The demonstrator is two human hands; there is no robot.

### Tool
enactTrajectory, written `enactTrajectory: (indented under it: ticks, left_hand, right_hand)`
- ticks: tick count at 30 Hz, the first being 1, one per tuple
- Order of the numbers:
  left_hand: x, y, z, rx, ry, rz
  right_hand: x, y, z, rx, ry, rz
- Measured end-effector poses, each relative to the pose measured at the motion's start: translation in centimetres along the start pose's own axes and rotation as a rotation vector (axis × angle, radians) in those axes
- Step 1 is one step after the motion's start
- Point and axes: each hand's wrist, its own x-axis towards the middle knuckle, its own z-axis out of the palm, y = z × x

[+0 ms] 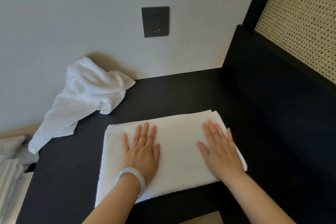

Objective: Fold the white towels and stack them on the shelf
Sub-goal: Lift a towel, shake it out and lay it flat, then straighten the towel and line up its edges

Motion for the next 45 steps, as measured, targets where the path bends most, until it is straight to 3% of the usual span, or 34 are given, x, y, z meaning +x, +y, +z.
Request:
enactTrajectory:
  ticks: [2, 4, 7, 13, 21, 24, 26, 28, 31, 36, 37, 39, 41, 45]
  left_hand:
    - [0.0, 0.3, -0.2, 0.0, -0.008, -0.003]
    - [0.1, 0.3, -0.7, -0.01, -0.024, -0.007]
    - [-0.6, 1.3, -1.6, -0.049, -0.028, -0.043]
    - [-5.0, 0.4, -0.7, 0.0, 0.047, -0.044]
    - [-6.7, -7.6, -3.9, 0.127, 0.023, -0.502]
    - [-3.8, -4.3, -4.6, 0.122, 0.139, -0.232]
    - [-2.0, -1.8, -3.7, 0.053, 0.044, 0.02]
    - [-0.7, -1.5, -3.0, 0.036, -0.079, 0.108]
    - [0.4, -4.8, -2.7, 0.108, -0.058, -0.029]
    - [0.9, -8.2, -4.5, 0.054, -0.037, -0.499]
    - [0.7, -7.1, -4.4, 0.082, 0.016, -0.462]
    - [-0.2, -3.5, -3.5, 0.05, 0.106, -0.205]
    - [-1.3, -0.2, -1.9, -0.002, 0.043, 0.015]
    - [-1.5, -1.6, -1.2, 0.071, -0.062, -0.128]
  right_hand:
    - [0.6, 0.6, -1.0, -0.071, 0.027, 0.104]
    - [1.3, -2.7, -1.2, 0.015, 0.094, -0.009]
    - [1.9, -8.7, 0.2, 0.093, 0.059, -0.267]
    - [2.6, -9.7, 2.1, -0.031, 0.027, -0.252]
    - [2.6, -9.8, 2.1, -0.025, -0.009, -0.23]
    - [2.7, -10.0, 2.1, -0.009, -0.018, -0.221]
    - [2.7, -9.9, 1.9, 0.007, -0.024, -0.228]
    - [2.7, -9.8, 1.8, 0.017, -0.021, -0.238]
    - [2.7, -9.7, 2.0, 0.002, -0.018, -0.239]
    - [2.9, -9.8, 2.5, 0.01, -0.019, -0.23]
    - [2.9, -9.8, 2.6, 0.008, -0.016, -0.224]
    - [2.9, -9.7, 2.8, 0.009, -0.009, -0.218]
    - [2.8, -9.7, 2.6, 0.02, -0.003, -0.237]
    - [3.2, -7.3, 2.1, 0.017, -0.011, -0.291]
